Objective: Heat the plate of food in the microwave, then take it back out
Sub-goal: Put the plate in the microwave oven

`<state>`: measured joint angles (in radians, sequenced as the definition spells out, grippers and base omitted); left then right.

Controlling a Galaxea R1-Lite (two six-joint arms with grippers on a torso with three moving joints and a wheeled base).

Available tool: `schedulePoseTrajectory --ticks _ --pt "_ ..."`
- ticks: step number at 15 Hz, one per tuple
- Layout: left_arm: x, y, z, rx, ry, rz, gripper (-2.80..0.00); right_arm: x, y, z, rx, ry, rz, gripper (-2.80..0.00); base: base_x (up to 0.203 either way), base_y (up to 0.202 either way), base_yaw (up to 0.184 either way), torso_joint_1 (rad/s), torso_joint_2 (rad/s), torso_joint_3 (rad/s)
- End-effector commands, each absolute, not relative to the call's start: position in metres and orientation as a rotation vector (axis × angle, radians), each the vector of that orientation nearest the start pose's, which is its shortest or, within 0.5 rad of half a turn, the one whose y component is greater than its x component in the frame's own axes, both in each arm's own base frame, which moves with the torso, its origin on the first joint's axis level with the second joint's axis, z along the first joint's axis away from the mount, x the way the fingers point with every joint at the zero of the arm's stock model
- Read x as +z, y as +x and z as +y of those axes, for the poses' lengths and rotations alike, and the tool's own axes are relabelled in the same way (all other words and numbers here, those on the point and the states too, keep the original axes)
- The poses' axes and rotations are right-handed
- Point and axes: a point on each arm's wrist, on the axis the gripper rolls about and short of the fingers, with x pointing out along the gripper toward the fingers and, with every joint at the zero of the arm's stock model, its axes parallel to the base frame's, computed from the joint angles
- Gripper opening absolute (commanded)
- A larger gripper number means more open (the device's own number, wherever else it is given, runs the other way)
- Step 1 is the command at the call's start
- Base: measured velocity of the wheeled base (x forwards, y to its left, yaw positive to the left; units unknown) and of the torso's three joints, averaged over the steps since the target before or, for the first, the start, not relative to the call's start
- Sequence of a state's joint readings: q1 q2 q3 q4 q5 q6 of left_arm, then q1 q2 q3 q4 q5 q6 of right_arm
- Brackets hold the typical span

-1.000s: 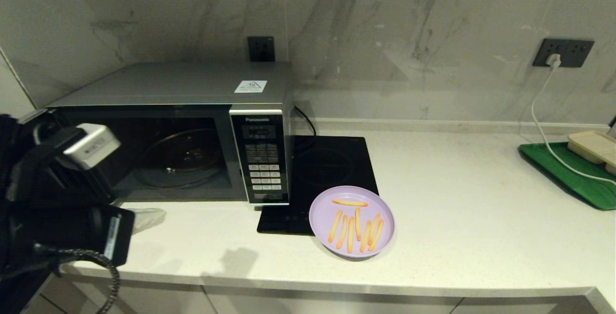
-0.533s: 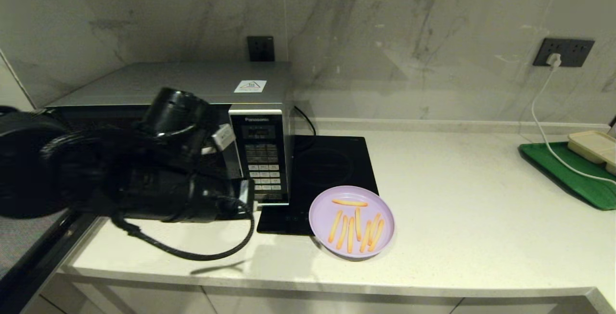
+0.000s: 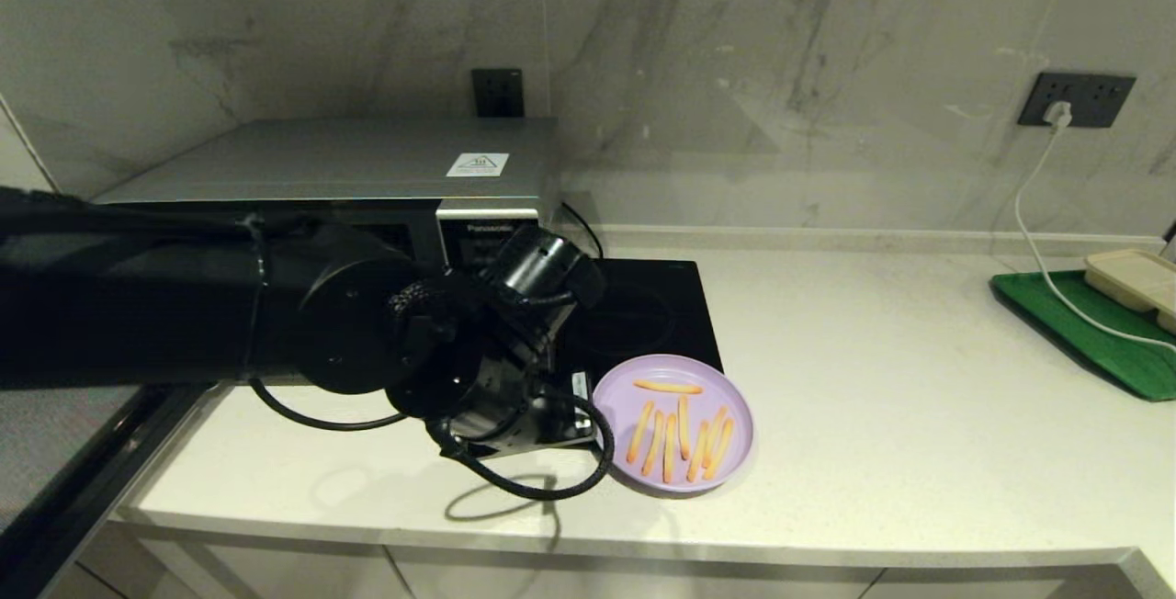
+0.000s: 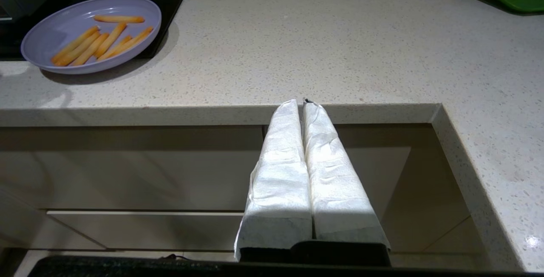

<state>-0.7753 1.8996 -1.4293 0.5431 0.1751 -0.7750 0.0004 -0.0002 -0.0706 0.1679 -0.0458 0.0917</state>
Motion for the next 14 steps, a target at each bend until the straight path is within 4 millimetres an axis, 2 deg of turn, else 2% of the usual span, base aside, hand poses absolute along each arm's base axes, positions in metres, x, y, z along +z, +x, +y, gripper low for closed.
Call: schedulePoseTrajectory --ticks 1,3,10,14 --pt "0.171 0.257 -0.245 -0.115 -0.219 1.083 0.0 0.078 -0.029 -0.001 -0.05 0.09 0.096 -2.8 0.0 0.0 0.0 0.0 0.0 0.0" --pt "0.162 0.266 -0.254 -0.053 -0.226 1.064 0.0 0.078 -0.029 -0.001 -0.049 0.09 0.096 -2.8 0.0 0.0 0.0 0.0 0.0 0.0" --pt "0.144 0.298 -0.282 -0.04 -0.253 1.041 0.0 0.078 -0.029 -0.001 -0.05 0.09 0.096 -2.8 0.0 0.0 0.0 0.0 0.0 0.0" --pt "0.133 0.304 -0.287 -0.031 -0.237 1.061 0.0 0.078 -0.029 -0.001 -0.049 0.09 0.096 -2.8 0.0 0.0 0.0 0.0 0.0 0.0"
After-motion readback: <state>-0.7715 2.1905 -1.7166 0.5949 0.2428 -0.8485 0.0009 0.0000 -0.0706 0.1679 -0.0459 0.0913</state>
